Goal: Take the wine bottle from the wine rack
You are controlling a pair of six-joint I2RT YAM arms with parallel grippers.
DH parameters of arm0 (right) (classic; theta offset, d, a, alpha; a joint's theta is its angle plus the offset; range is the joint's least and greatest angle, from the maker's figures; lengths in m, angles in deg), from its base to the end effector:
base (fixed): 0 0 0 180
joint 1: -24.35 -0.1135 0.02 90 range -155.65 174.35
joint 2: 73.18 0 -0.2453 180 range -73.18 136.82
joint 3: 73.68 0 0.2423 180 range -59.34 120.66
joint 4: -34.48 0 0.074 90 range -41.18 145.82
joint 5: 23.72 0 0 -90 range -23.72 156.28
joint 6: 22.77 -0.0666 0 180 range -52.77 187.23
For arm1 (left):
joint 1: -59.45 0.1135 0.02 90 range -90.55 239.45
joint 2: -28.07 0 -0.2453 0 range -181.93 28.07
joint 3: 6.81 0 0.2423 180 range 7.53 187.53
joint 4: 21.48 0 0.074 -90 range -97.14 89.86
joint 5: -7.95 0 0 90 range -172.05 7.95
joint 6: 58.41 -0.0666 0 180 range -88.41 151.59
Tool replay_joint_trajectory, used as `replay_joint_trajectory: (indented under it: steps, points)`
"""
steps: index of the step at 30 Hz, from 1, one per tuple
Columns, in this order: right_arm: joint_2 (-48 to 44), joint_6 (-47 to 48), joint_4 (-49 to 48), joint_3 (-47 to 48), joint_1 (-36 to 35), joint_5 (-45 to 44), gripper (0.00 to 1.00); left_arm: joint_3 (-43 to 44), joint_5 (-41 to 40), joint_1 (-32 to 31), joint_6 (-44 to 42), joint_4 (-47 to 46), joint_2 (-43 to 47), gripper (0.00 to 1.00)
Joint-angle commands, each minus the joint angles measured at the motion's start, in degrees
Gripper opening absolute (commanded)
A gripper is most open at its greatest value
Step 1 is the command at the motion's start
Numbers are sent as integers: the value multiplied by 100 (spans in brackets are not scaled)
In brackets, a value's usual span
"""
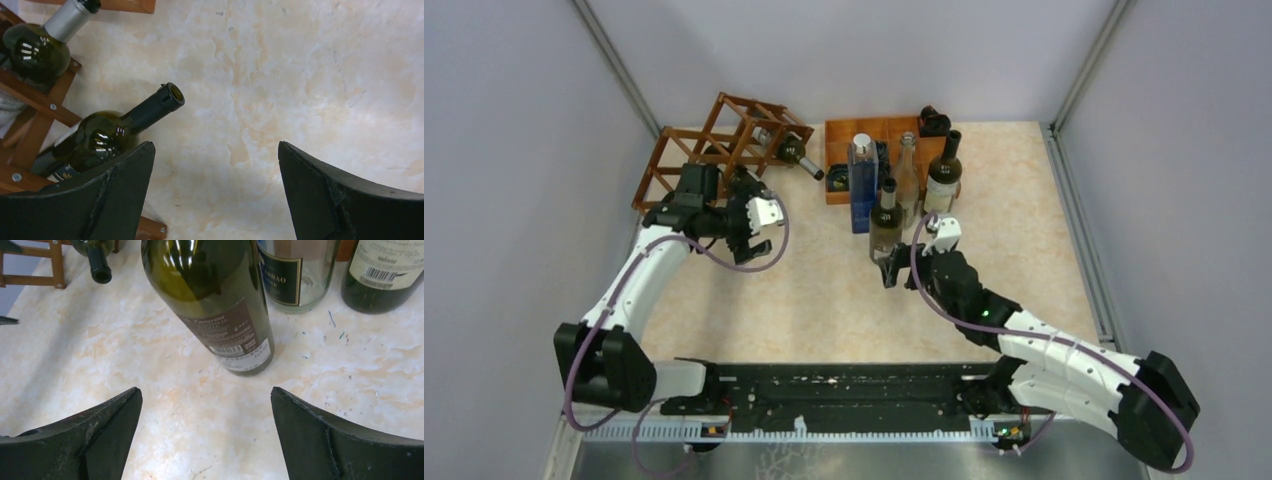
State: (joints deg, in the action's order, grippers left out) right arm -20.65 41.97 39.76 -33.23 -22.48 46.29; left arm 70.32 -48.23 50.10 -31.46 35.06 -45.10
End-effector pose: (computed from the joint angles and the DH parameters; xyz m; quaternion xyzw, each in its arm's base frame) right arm 0.1795 0.1581 0.2167 -0.0475 0.7987 0.2302 0.5539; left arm 0.2597 -0.0803 0.2623 0.6105 0.6762 -0.1072 0.3983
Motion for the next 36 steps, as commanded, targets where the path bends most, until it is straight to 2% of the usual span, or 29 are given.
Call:
replay_joint_trajectory:
  steps: [1,7,18,25,30,36]
  points:
    - [-343,-329,518,-21,-153,206,99,-95,-613,-315,-1408,-235,-331,99]
    - [-301,-324,702,146,-176,300,98,-314,-1110,-448,-2863,-785,-749,99]
    - [-612,-369,810,-36,-173,423,98,-150,-1718,-475,-3809,-1510,-1512,94]
    - [-721,-402,897,-42,-175,429,96,173,-2193,-571,-3988,-1924,-2147,81]
    - [-789,-465,897,-84,-178,473,96,326,-2504,-615,-3992,-2148,-2518,64]
    - [-783,-473,897,-80,-177,526,96,163,-2734,-689,-4106,-2380,-2587,53]
